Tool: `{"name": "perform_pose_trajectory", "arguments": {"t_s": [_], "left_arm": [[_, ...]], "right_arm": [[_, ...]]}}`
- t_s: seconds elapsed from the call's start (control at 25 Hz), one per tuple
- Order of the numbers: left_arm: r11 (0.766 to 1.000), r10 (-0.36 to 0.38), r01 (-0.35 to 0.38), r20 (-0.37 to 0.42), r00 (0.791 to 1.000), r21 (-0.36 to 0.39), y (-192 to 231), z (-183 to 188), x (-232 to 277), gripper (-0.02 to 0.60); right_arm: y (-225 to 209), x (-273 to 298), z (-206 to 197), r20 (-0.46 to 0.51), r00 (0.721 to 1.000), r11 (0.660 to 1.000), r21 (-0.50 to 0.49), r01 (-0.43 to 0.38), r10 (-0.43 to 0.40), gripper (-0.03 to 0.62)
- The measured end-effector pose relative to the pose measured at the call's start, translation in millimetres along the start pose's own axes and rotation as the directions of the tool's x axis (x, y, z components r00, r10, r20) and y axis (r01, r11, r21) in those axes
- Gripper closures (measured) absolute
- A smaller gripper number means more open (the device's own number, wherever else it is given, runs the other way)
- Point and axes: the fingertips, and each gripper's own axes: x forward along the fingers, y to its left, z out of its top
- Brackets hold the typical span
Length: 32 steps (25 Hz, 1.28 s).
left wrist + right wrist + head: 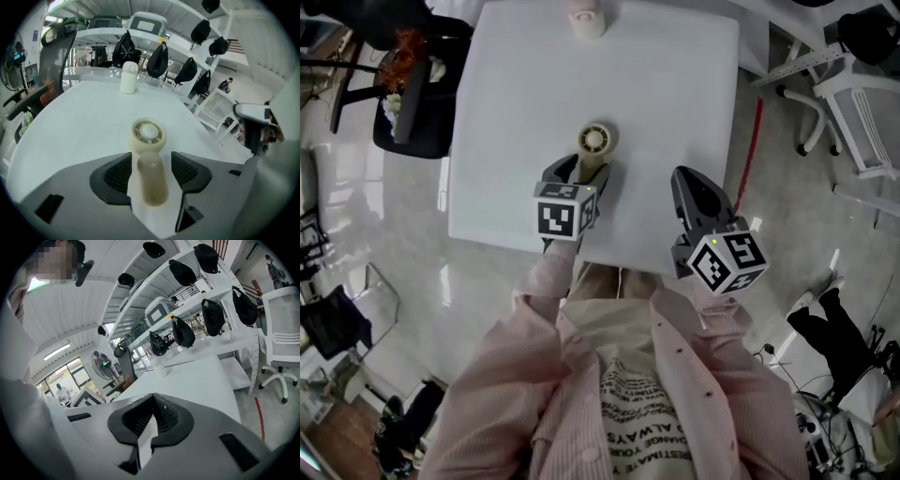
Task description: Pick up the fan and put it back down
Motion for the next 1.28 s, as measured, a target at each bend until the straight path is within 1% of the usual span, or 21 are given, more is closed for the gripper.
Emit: {"name": "perform_pose_trajectory", "arguments": {"t_s": [0.32,0.6,0.8,1.08,1.28], "left_arm": [[0.999,0.039,-0.039,-0.029,0.999,0.009,3.5,-4.8,12.5,0.337],[0.994,0.110,-0.110,-0.040,0.993,0.004,7.9,-9.3,18.9,0.339],[0.986,0.168,-0.167,-0.039,0.985,0.025,11.9,-8.8,18.7,0.373],[0.982,0.182,-0.180,-0.036,0.983,0.051,12.3,-9.5,19.1,0.396],[0.983,0.179,-0.177,-0.038,0.983,0.048,11.2,-8.5,19.4,0.399]], "right_arm": [[-7.2,-0.5,-5.7,-0.013,1.000,1.000,0.024,-0.001,0.002,0.594],[-8.2,0.6,-10.0,-0.027,1.000,1.000,0.029,-0.012,0.013,0.594],[-9.9,0.9,-10.7,-0.029,1.000,0.999,0.032,-0.008,0.009,0.594],[-8.4,0.4,-13.2,-0.032,0.999,0.999,0.037,-0.011,0.013,0.594],[-6.7,-1.7,-13.2,-0.031,0.999,0.999,0.039,-0.012,0.013,0.594]]}}
